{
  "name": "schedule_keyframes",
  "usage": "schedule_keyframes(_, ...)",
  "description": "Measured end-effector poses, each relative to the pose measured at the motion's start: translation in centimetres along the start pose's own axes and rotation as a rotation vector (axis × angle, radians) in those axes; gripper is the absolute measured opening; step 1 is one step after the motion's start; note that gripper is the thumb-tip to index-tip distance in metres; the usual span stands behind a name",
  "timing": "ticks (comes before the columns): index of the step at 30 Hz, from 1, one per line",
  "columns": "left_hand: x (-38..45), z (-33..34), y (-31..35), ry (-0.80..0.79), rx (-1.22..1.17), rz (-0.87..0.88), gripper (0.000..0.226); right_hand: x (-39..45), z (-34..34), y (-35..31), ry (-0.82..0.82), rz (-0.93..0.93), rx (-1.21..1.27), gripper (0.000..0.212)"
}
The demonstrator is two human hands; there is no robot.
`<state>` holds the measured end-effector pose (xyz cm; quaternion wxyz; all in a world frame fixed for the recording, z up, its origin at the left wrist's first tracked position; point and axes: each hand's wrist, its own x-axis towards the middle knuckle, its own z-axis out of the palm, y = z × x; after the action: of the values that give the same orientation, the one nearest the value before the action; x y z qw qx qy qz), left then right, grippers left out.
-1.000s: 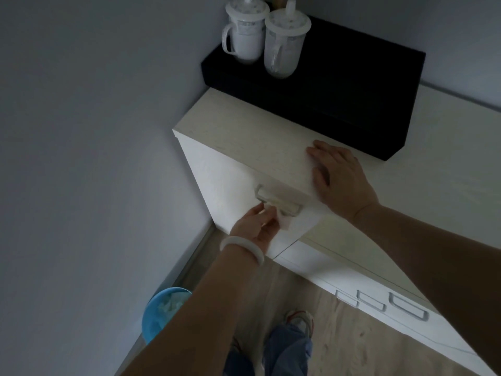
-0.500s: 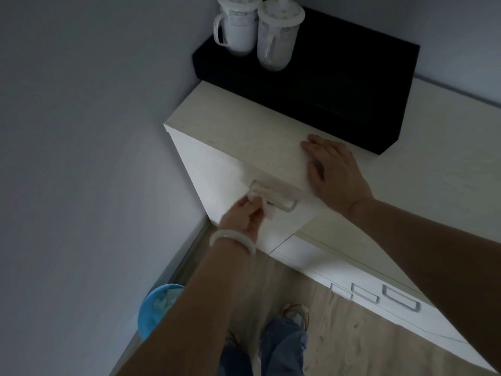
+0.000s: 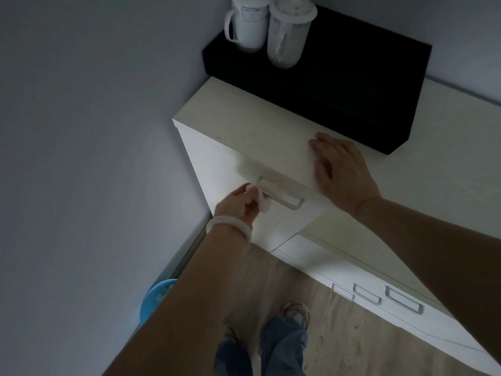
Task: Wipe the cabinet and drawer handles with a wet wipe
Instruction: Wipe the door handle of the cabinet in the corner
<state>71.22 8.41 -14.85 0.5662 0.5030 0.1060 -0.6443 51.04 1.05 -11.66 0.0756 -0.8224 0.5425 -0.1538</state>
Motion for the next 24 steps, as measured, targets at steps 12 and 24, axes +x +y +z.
schedule_keyframes(12,-1.5,0.4,-1.5,0.008,1.242,0.961,0.019,0.0,-0.2,-0.3,-0.013,0.013,-0.005,0.050)
schedule_keyframes(24,-2.8,2.0,-3.5,-0.207,1.536,0.918,0.012,0.0,-0.2,-0.2,-0.014,0.016,-0.013,0.046)
